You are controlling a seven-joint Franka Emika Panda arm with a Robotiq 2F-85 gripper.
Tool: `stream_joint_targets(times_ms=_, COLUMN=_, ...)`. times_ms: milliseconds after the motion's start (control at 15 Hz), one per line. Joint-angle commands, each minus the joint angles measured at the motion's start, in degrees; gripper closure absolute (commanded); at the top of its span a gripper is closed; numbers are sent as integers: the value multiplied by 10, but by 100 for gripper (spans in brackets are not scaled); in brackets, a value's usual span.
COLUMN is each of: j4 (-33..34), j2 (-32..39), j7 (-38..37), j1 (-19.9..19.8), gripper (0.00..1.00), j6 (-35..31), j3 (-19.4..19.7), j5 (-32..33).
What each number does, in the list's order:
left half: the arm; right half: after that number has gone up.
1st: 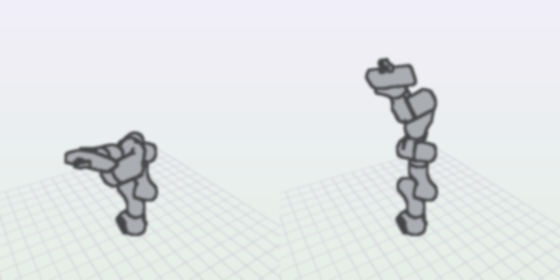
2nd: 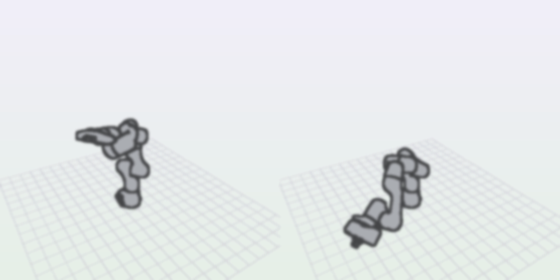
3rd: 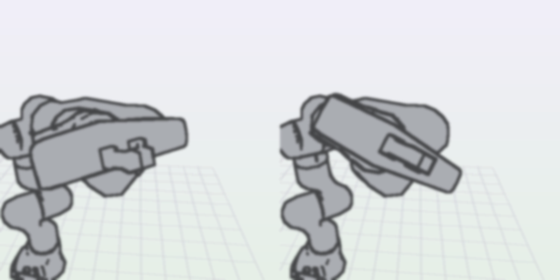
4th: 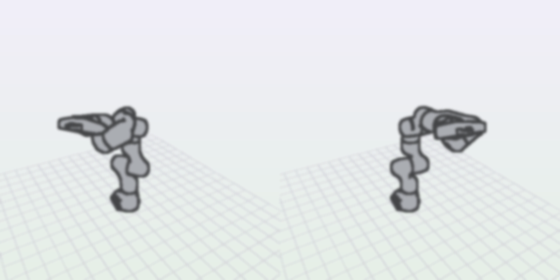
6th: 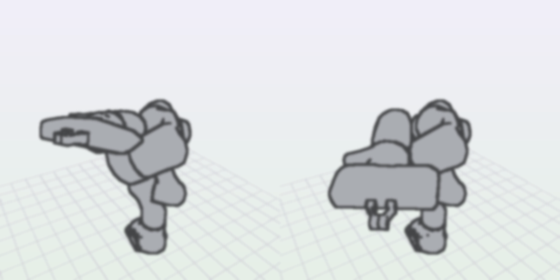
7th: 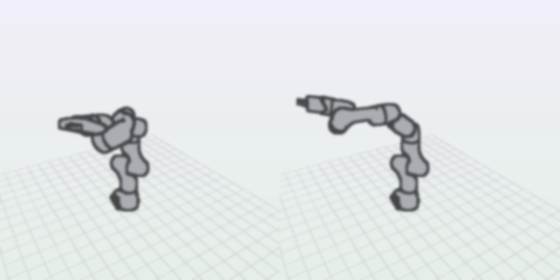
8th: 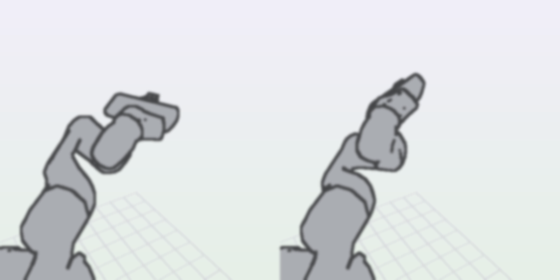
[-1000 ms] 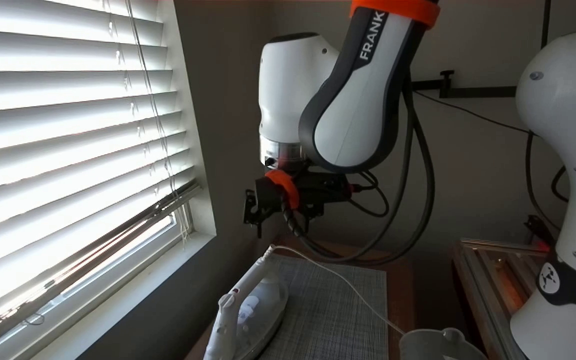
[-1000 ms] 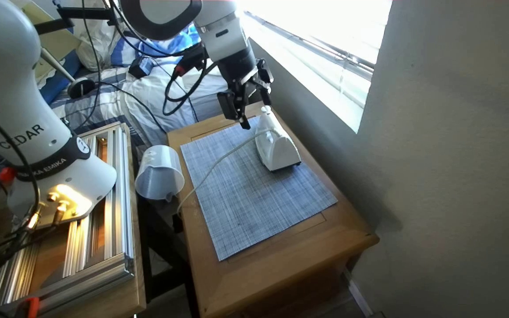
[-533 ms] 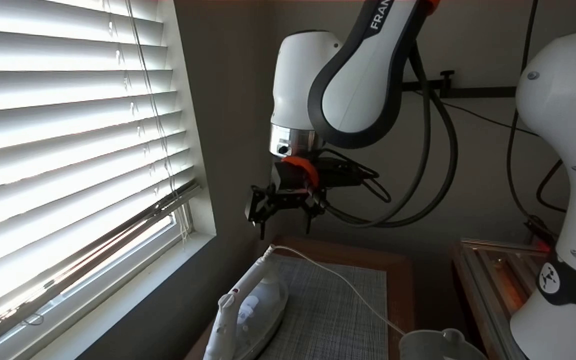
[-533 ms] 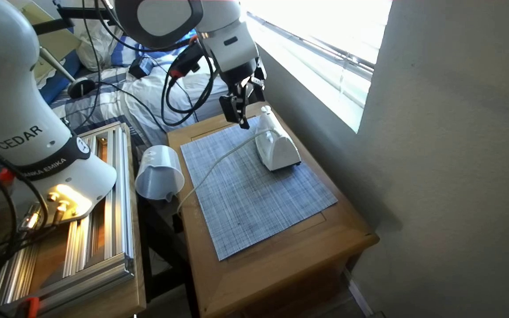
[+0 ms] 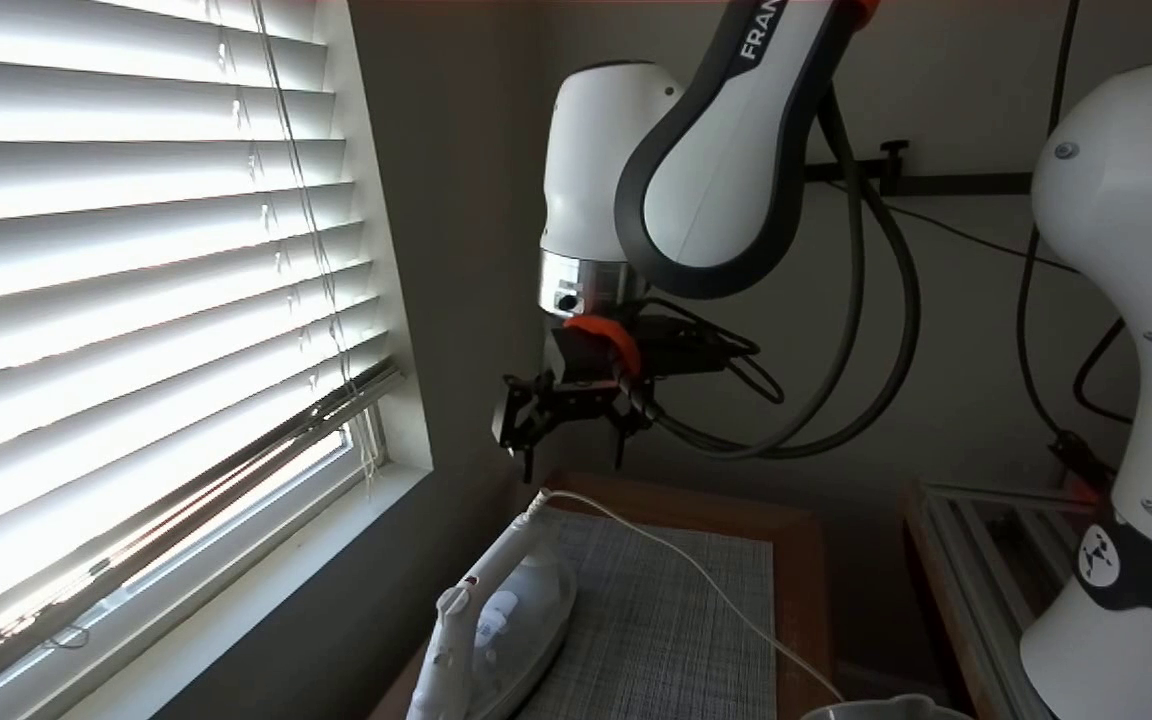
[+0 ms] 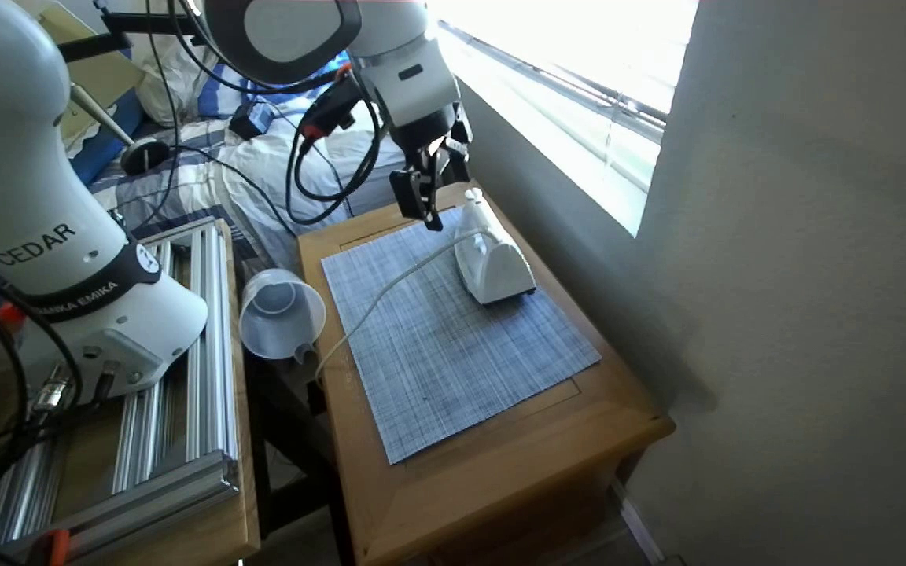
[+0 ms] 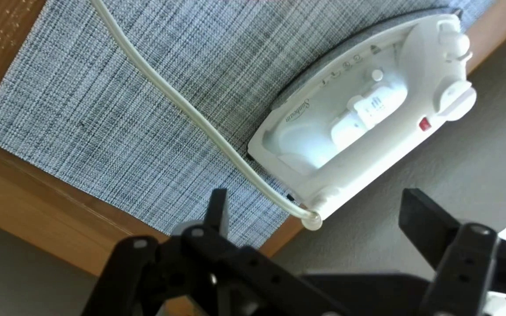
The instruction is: Place the jug upright.
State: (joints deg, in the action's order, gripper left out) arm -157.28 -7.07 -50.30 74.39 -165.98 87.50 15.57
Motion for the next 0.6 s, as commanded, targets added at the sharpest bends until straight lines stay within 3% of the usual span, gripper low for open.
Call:
stream_joint_targets(times_ms=0, j4=4, j2=-66, j7=80, j1=-3, gripper=0, j6=78, j3=13, j5=17)
stream_joint_targets(times_ms=333, j4=8, j2=-111, j7=206, j1=-22, gripper=0, j6=178, j3=18, j5=14)
stream_joint_targets(times_ms=533, j4=1, j2=-132, j7=271, j1=-4, gripper=0, j6=225, j3=41, j5=3)
